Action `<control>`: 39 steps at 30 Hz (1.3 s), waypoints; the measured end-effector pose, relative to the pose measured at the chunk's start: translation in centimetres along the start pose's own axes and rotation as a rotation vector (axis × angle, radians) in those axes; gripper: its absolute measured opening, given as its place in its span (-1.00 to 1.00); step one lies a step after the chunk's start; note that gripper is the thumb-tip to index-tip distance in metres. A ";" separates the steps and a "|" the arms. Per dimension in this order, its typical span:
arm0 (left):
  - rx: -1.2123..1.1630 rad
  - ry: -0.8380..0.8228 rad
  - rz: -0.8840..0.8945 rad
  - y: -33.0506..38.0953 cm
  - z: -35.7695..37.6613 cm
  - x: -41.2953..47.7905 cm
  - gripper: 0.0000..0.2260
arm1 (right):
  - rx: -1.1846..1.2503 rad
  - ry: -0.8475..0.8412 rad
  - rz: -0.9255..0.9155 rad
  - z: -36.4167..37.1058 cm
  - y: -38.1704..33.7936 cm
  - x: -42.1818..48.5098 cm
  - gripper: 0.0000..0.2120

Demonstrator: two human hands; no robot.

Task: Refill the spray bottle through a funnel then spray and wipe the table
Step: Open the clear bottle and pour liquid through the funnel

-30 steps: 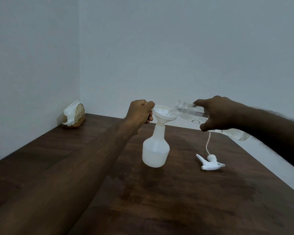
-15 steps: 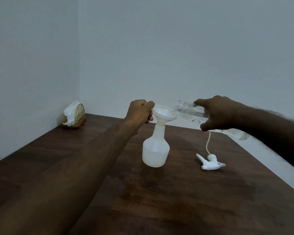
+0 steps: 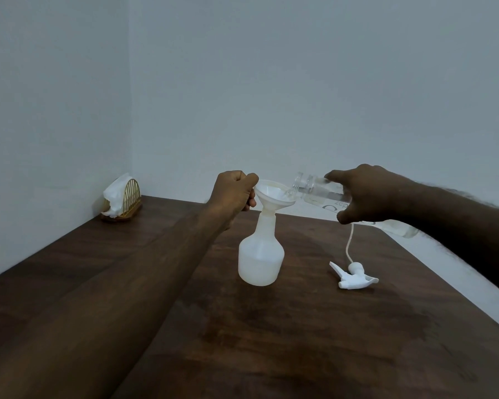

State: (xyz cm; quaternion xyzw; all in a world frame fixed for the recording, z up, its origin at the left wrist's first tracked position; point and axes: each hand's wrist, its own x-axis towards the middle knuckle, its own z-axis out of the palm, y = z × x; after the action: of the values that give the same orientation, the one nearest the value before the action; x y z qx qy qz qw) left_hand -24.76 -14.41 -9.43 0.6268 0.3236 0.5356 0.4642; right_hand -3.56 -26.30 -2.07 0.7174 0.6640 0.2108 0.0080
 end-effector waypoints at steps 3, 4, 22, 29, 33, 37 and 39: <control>0.006 0.003 0.001 0.0 0.0 0.0 -0.88 | 0.003 -0.003 0.002 0.1 0.0 -0.1 -0.21; 0.008 0.004 0.000 0.0 0.0 0.0 -0.88 | 0.005 -0.005 0.003 0.0 0.1 -0.1 -0.21; 0.024 -0.002 0.002 0.1 -0.3 0.0 -0.81 | 0.000 -0.010 0.005 -0.2 0.0 -0.4 -0.23; 0.032 -0.009 -0.003 0.2 -0.4 -0.2 -0.82 | 0.004 -0.016 0.008 -0.2 -0.1 -0.4 -0.22; 0.033 -0.009 -0.005 0.3 -0.4 -0.1 -0.87 | -0.005 -0.014 -0.001 -0.3 -0.1 -0.3 -0.24; 0.033 -0.013 -0.006 0.3 -0.3 -0.1 -0.87 | -0.006 -0.012 0.000 -0.5 -0.1 -0.2 -0.24; 0.026 -0.013 -0.006 0.3 -0.3 0.0 -0.85 | -0.008 -0.015 0.000 -0.6 -0.2 -0.1 -0.24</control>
State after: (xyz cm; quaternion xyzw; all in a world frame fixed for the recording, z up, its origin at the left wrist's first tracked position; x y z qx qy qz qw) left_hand -25.07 -14.50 -9.17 0.6354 0.3292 0.5259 0.4597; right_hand -3.92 -26.54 -1.59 0.7191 0.6630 0.2078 0.0158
